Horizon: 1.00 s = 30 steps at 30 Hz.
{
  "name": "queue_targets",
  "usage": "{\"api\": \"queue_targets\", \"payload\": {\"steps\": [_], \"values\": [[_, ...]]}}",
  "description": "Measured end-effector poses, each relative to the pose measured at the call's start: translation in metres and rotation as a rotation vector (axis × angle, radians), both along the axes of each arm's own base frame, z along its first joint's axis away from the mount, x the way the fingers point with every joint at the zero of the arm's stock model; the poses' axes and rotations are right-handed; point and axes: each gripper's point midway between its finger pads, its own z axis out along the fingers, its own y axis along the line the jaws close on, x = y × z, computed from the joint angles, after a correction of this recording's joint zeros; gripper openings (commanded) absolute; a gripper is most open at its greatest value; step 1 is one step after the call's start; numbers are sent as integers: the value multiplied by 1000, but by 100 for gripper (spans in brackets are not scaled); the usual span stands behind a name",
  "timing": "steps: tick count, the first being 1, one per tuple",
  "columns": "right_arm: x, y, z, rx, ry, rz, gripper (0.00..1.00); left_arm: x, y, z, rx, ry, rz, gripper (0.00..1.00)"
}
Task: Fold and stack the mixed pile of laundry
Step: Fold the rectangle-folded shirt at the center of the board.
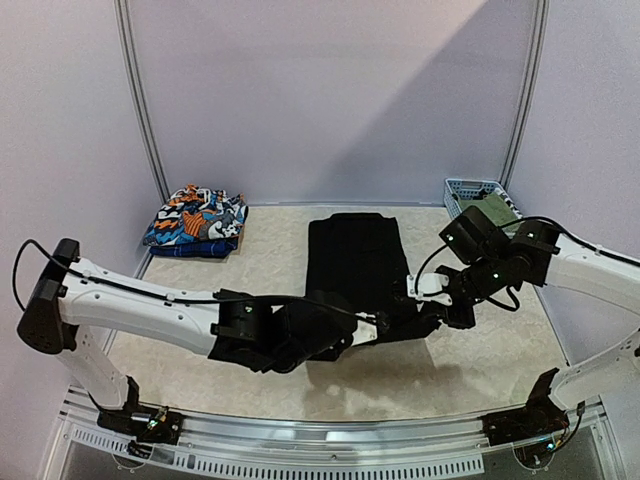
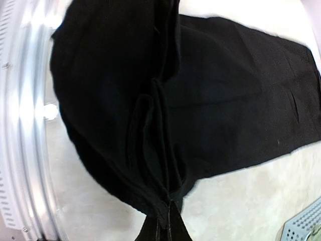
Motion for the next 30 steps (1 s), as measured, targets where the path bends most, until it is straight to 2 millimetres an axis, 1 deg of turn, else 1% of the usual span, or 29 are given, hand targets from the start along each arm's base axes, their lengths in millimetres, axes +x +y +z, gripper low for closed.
{"api": "queue_targets", "payload": {"steps": [2, 5, 9, 10, 13, 19, 22, 26, 30], "values": [[19, -3, -6, -3, 5, -47, 0, 23, 1, -2, -17, -17, 56, 0], [47, -3, -20, -12, 14, -106, 0, 60, 0, -12, -28, -34, 134, 0], [84, 2, -34, -12, 14, -165, 0, 95, -3, -25, -36, -53, 200, 0], [94, 3, -37, -10, 12, -181, 0, 100, -6, -28, -37, -56, 205, 0], [123, 4, -45, -1, 10, -229, 0, 120, 0, -34, -40, -58, 247, 0], [173, 3, -54, 31, 11, -307, 0, 150, 8, -43, -53, -50, 300, 0], [192, 5, -60, 37, 11, -326, 0, 164, 8, -49, -62, -47, 320, 0], [213, 7, -74, 33, 19, -348, 0, 188, 5, -57, -81, -45, 347, 0], [230, 6, -84, 36, 25, -375, 0, 214, 10, -73, -86, -45, 372, 0]]}}
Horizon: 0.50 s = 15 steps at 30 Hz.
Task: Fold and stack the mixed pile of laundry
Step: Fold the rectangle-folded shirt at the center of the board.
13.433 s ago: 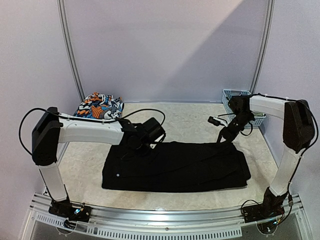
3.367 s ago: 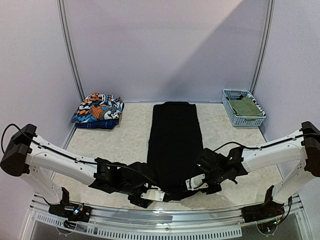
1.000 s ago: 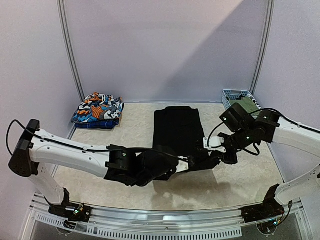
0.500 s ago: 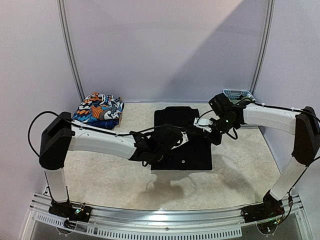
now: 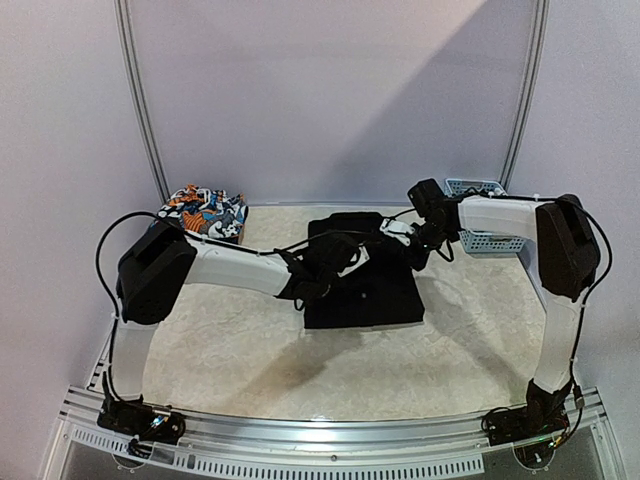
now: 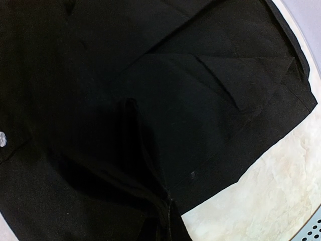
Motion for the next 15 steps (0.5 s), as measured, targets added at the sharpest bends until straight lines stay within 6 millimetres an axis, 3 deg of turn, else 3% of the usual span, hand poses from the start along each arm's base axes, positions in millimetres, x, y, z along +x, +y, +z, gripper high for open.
{"api": "queue_targets", "payload": {"steps": [5, 15], "values": [[15, 1, -5, 9, -8, -21, 0, 20, 2, -14, 0, 12, 10, 0], [26, 4, -18, 10, -5, -44, 3, 35, -14, -10, -33, -3, -10, 0]]}}
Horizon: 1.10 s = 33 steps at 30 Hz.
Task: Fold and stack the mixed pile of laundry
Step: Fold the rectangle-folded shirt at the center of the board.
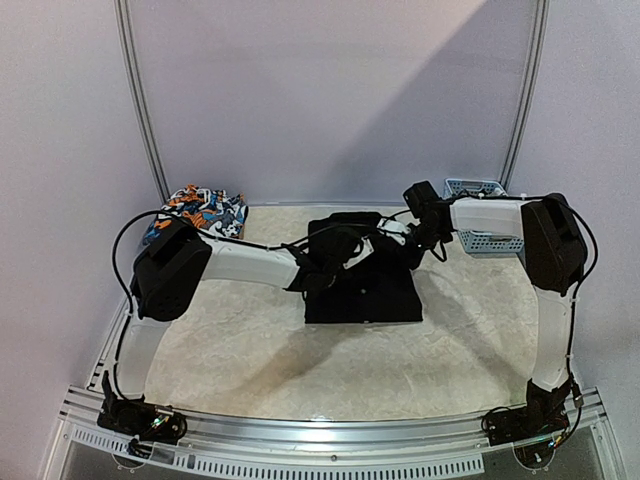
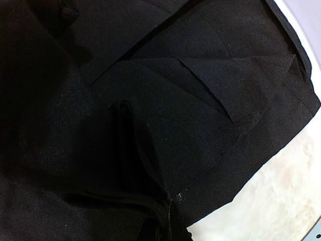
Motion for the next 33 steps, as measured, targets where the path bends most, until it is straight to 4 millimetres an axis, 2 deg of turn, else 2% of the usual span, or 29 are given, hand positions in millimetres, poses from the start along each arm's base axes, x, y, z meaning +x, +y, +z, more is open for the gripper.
{"api": "queue_targets", "payload": {"steps": [3, 7, 9, 11, 13, 18, 21, 23, 26, 28, 30, 31, 33], "values": [[1, 0, 0, 1, 2, -4, 5, 0, 1, -4, 7, 6, 0, 5], [6, -1, 5, 10, -10, -13, 13, 3, 2, -4, 2, 8, 13, 37], [9, -1, 8, 16, -16, -23, 23, 6, 4, 1, -8, -4, 35, 48], [11, -1, 9, 19, -21, -32, 36, 10, 7, 6, -14, -20, 56, 52], [14, -2, 12, 20, -31, -45, 44, 12, 10, 9, -18, -36, 79, 53], [20, -10, 19, 42, -31, -103, 47, 14, 19, 21, -9, -67, 115, 62], [20, -20, 43, 77, -51, -132, 50, 7, 30, 46, -27, -88, 125, 65], [7, -26, 70, 110, -81, -120, 51, -6, 38, 70, -53, -89, 107, 68], [-31, -32, 110, 160, -125, -29, 56, -38, 47, 107, -137, -44, 20, 88], [-61, -33, 124, 175, -139, 68, 60, -65, 46, 125, -206, 16, -78, 88], [-97, -34, 122, 168, -132, 182, 61, -92, 41, 130, -238, 77, -172, 84], [-111, -35, 117, 157, -119, 222, 61, -106, 36, 125, -238, 113, -221, 80], [-139, -34, 92, 116, -87, 323, 61, -132, 25, 103, -193, 193, -311, 73]]}}
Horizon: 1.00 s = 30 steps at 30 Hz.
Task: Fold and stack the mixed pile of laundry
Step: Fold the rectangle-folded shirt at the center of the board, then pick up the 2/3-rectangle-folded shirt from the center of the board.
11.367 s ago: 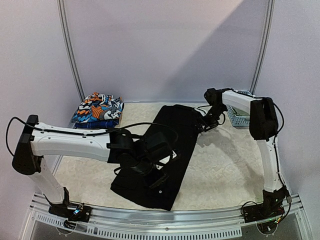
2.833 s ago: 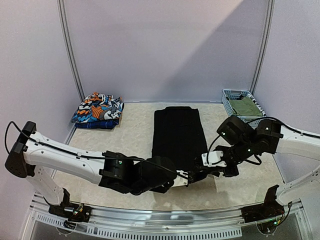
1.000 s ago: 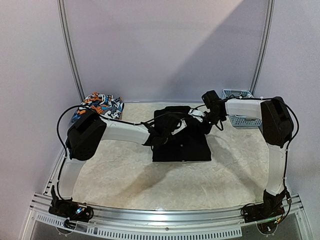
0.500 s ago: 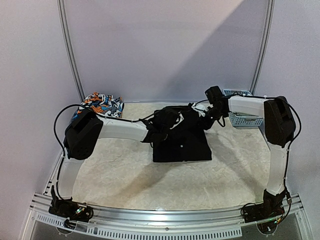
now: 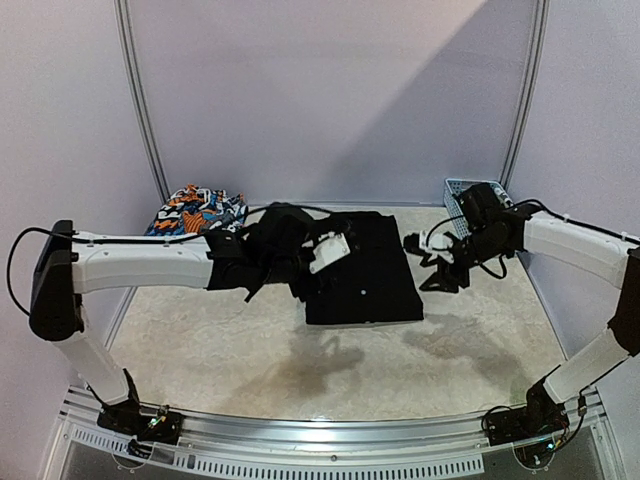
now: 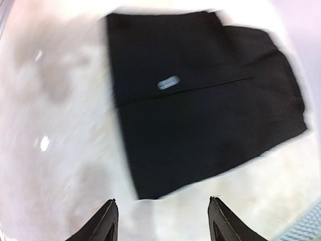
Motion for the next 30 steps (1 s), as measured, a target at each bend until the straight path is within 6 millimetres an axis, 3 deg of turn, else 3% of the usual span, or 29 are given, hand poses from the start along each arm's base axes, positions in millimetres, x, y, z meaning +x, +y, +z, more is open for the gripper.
{"api": "queue_targets", "payload": {"steps": [3, 6, 12, 15, 25, 30], "values": [[-31, 3, -39, -83, 34, 115, 59, -26, -7, -44, 97, 100, -100, 68], [-50, 8, -65, -154, 39, 204, 55, -37, -7, -83, 185, 182, -154, 64], [-40, 18, -87, -200, -6, 247, 51, -49, -1, -140, 303, 291, -212, 61], [-34, 20, -92, -207, -20, 243, 51, -48, 2, -149, 317, 315, -213, 61], [-17, 19, -117, -259, -41, 217, 52, -33, 3, -147, 297, 297, -198, 64], [-15, 16, -130, -287, -26, 211, 50, -32, 2, -163, 330, 305, -208, 63]]}}
